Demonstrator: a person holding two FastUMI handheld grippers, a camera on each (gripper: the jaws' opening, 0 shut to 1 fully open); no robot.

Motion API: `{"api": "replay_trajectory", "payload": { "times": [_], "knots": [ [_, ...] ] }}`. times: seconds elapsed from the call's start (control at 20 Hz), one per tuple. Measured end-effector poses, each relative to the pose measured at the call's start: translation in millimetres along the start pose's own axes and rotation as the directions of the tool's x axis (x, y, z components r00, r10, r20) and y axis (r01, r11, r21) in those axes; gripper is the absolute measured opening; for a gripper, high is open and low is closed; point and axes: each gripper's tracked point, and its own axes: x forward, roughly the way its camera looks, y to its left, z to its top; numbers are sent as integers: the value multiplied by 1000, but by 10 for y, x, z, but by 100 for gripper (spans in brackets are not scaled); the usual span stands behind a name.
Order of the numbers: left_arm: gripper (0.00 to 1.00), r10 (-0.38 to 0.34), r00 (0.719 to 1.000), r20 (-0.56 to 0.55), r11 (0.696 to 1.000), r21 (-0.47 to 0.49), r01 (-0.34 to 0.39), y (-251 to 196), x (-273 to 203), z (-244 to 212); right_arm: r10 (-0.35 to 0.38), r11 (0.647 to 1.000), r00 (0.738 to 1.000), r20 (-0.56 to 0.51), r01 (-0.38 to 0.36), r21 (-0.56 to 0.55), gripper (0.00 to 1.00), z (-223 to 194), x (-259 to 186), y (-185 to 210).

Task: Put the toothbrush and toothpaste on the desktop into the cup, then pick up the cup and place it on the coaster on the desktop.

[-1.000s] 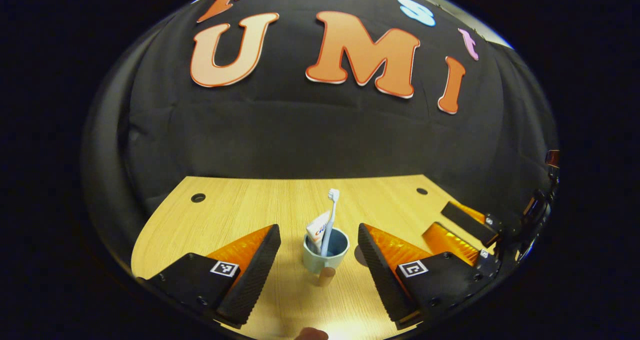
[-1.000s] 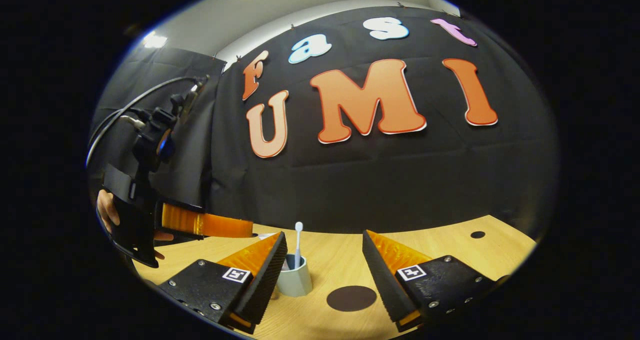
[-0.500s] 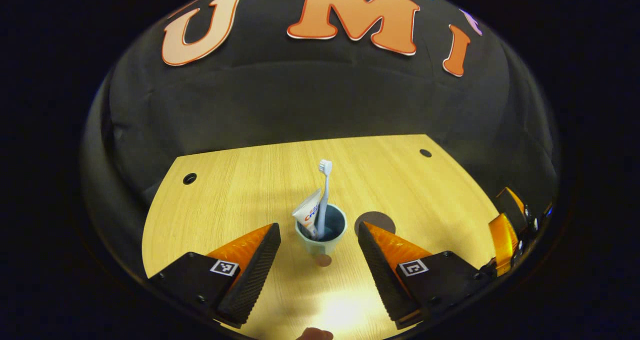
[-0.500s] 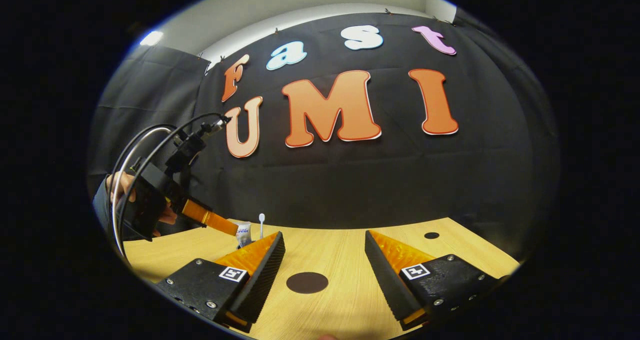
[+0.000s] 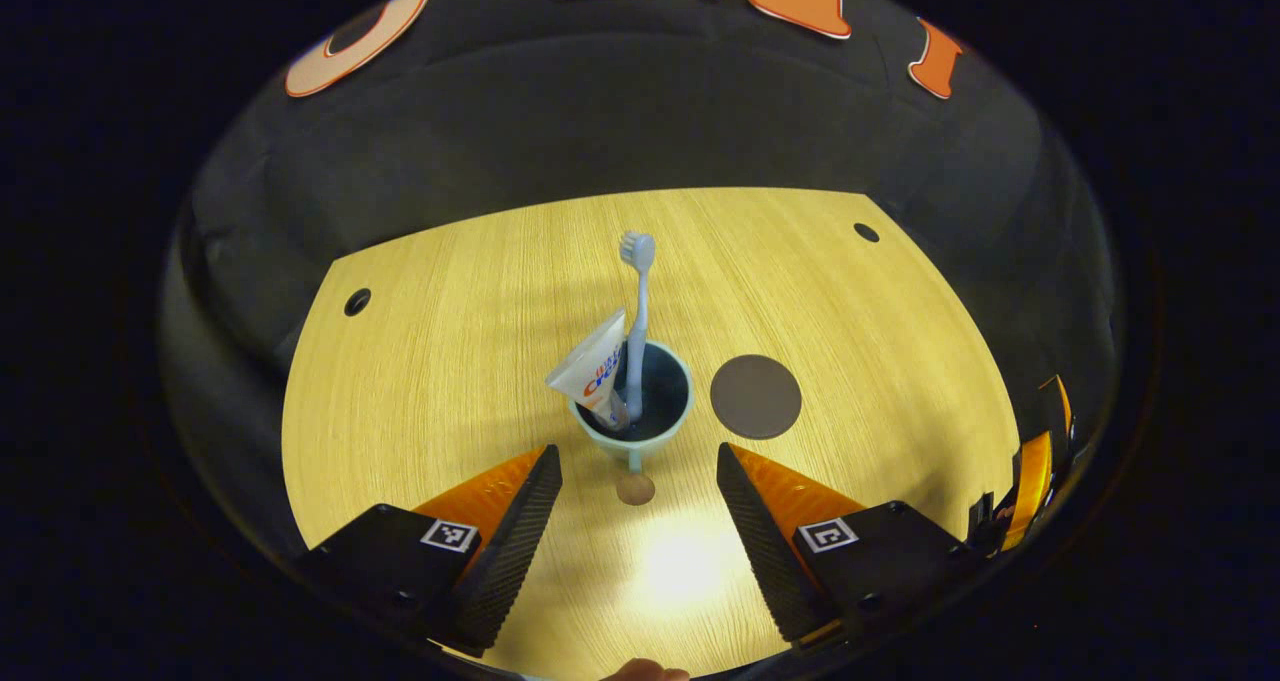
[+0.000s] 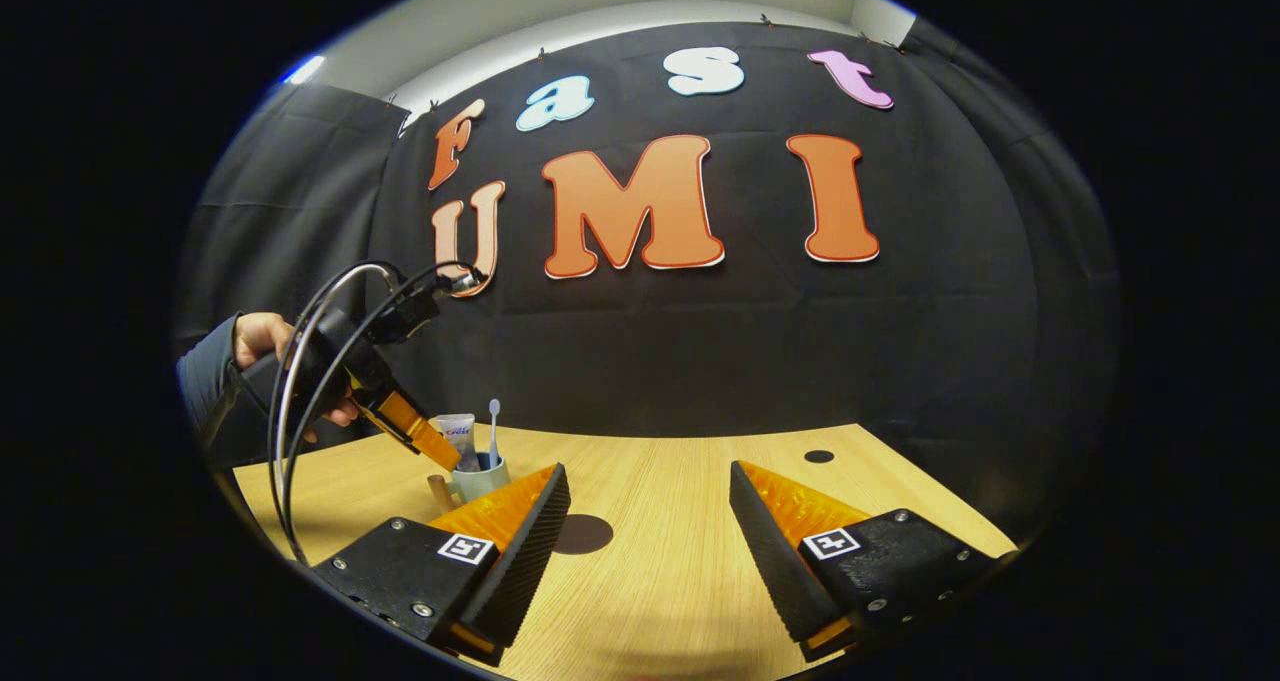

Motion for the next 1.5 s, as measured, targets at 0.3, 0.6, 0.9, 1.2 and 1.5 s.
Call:
{"api": "replay_trajectory", "payload": {
  "times": [0.3, 0.6, 0.9, 1.2, 1.5],
  "knots": [
    [100, 53, 993, -104, 999, -1, -54, 50, 68, -14, -16, 1000, 1000, -18, 16, -4, 96, -49, -142, -104],
    [100, 56, 982, -183, 998, -13, -59, 71, 138, -67, -29, 999, 999, -13, 29, -18, 96, -12, -184, -132],
    [70, 50, 971, -234, 998, -32, -59, 9, 204, -138, -13, 998, 1000, -3, 13, -54, 97, 7, -222, -77],
    [33, 84, 971, -224, 996, -5, -88, 36, 402, 67, -12, 997, 1000, -9, 11, -72, 96, -5, -244, -38],
    [28, 95, 979, -181, 992, -58, -108, 18, 805, 557, 1, 999, 1000, 13, 0, -34, 96, 79, -274, 13]
  ]
}}
